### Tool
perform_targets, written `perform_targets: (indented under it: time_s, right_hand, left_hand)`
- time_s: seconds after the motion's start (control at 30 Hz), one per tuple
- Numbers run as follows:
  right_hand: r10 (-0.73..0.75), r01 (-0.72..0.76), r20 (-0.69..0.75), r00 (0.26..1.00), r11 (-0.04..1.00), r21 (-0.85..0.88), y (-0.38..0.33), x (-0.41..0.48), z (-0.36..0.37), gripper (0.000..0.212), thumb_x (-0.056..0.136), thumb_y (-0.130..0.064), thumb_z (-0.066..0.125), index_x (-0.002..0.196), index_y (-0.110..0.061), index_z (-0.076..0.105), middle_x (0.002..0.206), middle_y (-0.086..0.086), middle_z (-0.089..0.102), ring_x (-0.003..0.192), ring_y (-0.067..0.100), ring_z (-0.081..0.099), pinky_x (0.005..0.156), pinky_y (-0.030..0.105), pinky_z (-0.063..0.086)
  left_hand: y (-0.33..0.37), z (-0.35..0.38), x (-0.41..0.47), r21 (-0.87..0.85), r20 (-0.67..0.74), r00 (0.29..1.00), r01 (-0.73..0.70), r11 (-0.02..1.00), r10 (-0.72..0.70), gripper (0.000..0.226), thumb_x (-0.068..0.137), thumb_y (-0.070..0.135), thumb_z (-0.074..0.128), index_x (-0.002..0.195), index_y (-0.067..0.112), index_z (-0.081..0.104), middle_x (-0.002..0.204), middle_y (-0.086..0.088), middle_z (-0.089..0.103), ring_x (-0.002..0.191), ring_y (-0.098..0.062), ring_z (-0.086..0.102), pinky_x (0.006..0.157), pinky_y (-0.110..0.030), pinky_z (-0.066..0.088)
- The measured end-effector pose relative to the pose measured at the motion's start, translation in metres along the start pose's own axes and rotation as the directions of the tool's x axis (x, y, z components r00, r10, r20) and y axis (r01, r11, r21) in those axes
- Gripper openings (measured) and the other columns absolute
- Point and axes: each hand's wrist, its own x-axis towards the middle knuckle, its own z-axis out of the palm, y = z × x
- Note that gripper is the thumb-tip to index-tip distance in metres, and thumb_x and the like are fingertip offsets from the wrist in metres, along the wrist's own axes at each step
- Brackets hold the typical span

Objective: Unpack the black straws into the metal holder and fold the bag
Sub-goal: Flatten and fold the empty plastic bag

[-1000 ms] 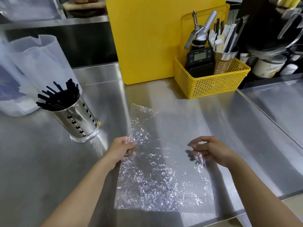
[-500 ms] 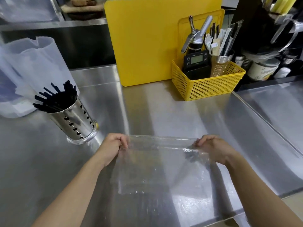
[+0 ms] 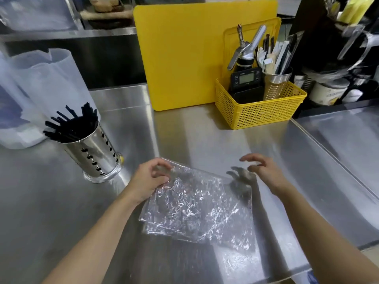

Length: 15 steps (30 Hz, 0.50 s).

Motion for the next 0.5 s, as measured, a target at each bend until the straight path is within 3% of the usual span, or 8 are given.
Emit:
perform_targets:
  time_s: [0.1,0.17,0.23,0.3,0.37,0.43,0.5]
  right_hand:
    - [0.006,-0.012,0.261,0.965,1.0,0.02,-0.019,0.004,0.005,0.031,0.078,0.004,0.063,0.102,-0.016,0.062,0.102,0.004,0.065,0.096,0.019,0.06,0.081,0.019,0.048]
    - [0.069,-0.097,0.516,0.854,0.995,0.027,-0.03,0.005,0.014,0.037,0.077,-0.001,0.067,0.108,-0.02,0.06,0.106,0.006,0.068,0.1,0.02,0.063,0.088,0.025,0.05]
    - [0.115,-0.1,0.666,0.737,0.993,-0.061,-0.035,0.005,0.025,0.035,0.075,-0.001,0.067,0.106,-0.017,0.063,0.098,0.004,0.071,0.091,0.017,0.066,0.083,0.027,0.051]
    - [0.102,-0.029,0.695,0.712,0.993,-0.116,-0.034,0.005,0.034,0.023,0.073,0.005,0.061,0.093,-0.005,0.067,0.082,0.008,0.071,0.073,0.019,0.067,0.072,0.03,0.054]
    - [0.052,-0.027,0.645,0.763,0.998,-0.048,-0.033,0.007,0.037,0.016,0.07,0.006,0.06,0.082,-0.001,0.067,0.069,0.009,0.068,0.061,0.02,0.064,0.063,0.03,0.053]
    - [0.011,-0.079,0.55,0.835,0.992,0.1,-0.032,0.011,0.032,0.012,0.071,0.005,0.062,0.078,-0.004,0.068,0.067,0.01,0.065,0.061,0.023,0.059,0.061,0.03,0.051]
    - [-0.006,-0.13,0.479,0.878,0.959,0.251,-0.032,0.014,0.026,0.022,0.075,0.01,0.061,0.073,-0.01,0.068,0.068,0.012,0.066,0.063,0.024,0.058,0.058,0.027,0.051]
  left_hand:
    - [0.006,0.002,0.002,0.075,0.081,0.996,-0.052,0.996,0.046,0.036,0.074,-0.016,0.063,0.086,0.018,0.064,0.08,-0.005,0.067,0.074,-0.02,0.063,0.064,-0.027,0.052]
    - [0.01,0.006,0.004,0.07,0.099,0.993,-0.077,0.995,0.07,0.039,0.073,-0.017,0.062,0.084,0.021,0.065,0.077,-0.005,0.066,0.07,-0.019,0.061,0.063,-0.029,0.048]
    - [0.014,0.008,0.006,0.062,0.101,0.988,-0.122,0.991,0.115,0.042,0.073,-0.017,0.063,0.086,0.024,0.065,0.081,-0.001,0.066,0.07,-0.015,0.061,0.066,-0.031,0.047]
    - [0.018,0.007,0.007,0.021,0.076,0.985,-0.157,0.987,0.155,0.046,0.073,-0.012,0.067,0.092,0.029,0.063,0.094,0.002,0.065,0.074,-0.011,0.065,0.07,-0.03,0.052]
    - [0.02,0.001,0.008,-0.095,-0.037,0.986,-0.163,0.982,0.16,0.044,0.072,0.003,0.074,0.099,0.034,0.059,0.104,0.003,0.064,0.078,-0.009,0.067,0.072,-0.024,0.054]
    - [0.023,-0.007,0.008,-0.279,-0.197,0.978,-0.121,0.953,0.066,0.037,0.069,0.021,0.076,0.1,0.031,0.059,0.103,-0.001,0.066,0.084,-0.014,0.066,0.078,-0.027,0.053]
    - [0.023,-0.017,0.007,-0.417,-0.23,0.969,-0.014,0.909,-0.09,0.046,0.065,0.04,0.072,0.104,0.022,0.058,0.105,-0.008,0.063,0.091,-0.022,0.06,0.089,-0.038,0.045]
